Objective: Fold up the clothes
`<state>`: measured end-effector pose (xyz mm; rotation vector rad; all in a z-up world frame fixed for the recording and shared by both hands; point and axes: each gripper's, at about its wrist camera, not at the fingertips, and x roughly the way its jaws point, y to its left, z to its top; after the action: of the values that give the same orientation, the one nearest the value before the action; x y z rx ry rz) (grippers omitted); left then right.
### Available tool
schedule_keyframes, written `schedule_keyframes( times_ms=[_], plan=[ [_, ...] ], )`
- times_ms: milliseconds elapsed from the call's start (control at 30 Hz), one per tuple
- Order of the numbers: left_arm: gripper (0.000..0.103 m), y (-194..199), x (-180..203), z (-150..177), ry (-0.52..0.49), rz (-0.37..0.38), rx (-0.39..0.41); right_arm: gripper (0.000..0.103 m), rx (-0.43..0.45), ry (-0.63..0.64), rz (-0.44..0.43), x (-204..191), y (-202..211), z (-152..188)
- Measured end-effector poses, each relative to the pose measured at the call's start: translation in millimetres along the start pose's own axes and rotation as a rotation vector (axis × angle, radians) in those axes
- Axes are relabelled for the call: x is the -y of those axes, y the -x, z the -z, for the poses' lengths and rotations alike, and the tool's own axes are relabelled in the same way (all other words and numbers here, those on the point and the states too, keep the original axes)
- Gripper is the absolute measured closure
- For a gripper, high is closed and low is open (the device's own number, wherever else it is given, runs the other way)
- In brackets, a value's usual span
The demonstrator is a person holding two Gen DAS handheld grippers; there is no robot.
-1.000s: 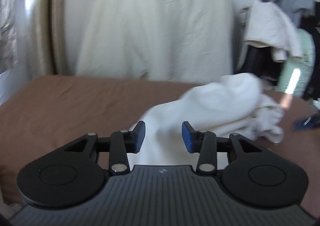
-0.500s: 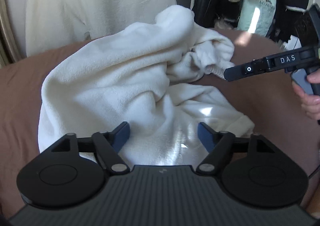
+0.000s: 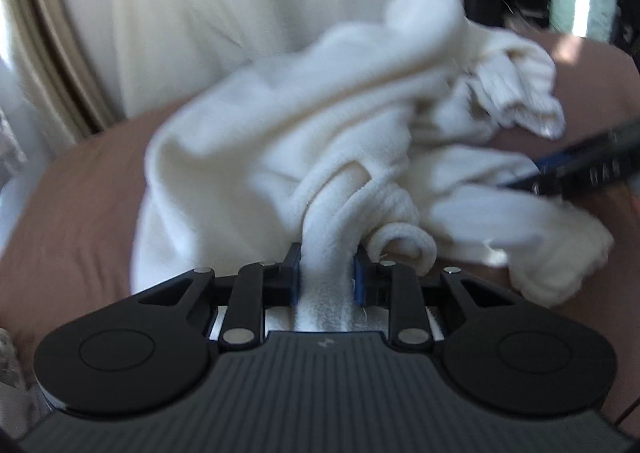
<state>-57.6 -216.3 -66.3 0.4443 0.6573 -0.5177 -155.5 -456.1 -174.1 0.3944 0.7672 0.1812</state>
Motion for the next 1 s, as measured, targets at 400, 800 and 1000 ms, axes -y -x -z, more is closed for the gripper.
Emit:
schedule_keyframes(
  times_ms=[400, 800, 1000],
  plan=[
    [0.079, 17, -62, -17, 0.031, -0.370, 0.140, 0.097, 0.125, 0.082, 0.239, -7, 42, -22],
    [0.079, 50, -154, -20, 0.433, -0.337, 0.195, 0.098, 0.420, 0.046, 0.743, 22, 201, -53],
    [0.073, 0, -180, 28, 0.573, -0.144, -0.139, 0.093, 0.182, -0.133, 0.613, 67, 233, -29]
  ],
)
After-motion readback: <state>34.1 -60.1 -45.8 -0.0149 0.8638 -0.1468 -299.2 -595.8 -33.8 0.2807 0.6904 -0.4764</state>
